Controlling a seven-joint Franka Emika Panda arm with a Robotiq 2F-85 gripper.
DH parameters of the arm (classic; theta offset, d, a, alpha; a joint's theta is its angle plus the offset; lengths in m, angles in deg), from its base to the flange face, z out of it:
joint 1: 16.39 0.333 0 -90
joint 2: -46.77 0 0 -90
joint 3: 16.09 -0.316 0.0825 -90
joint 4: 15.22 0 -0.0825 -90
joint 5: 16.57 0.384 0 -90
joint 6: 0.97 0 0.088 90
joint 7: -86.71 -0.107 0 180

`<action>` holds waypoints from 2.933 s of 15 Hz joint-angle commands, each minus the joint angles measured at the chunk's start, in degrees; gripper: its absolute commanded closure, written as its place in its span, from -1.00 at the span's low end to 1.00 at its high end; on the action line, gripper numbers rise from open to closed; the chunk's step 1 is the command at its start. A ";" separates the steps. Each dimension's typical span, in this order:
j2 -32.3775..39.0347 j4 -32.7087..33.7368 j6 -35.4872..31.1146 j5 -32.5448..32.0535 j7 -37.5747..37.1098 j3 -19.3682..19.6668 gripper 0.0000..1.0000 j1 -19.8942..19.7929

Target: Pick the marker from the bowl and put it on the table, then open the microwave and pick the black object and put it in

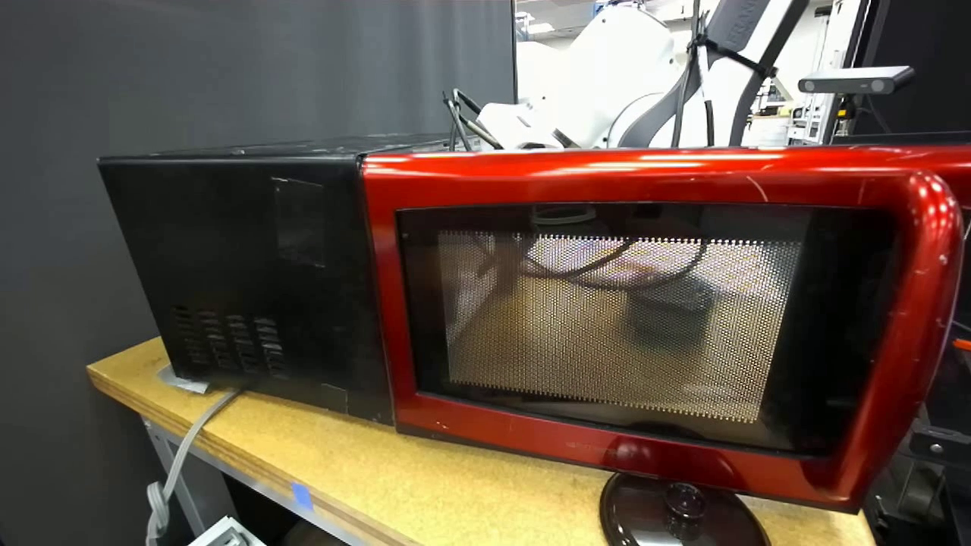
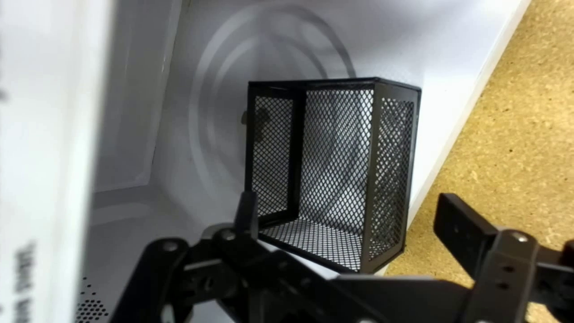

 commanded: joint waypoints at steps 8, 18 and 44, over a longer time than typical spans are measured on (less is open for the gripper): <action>0.40 0.15 0.44 -1.84 -1.80 0.60 -1.00 0.21; -2.49 -1.74 0.44 -0.79 -2.82 1.73 -1.00 -1.05; -37.94 -19.89 39.12 2.30 5.39 5.80 -1.00 1.36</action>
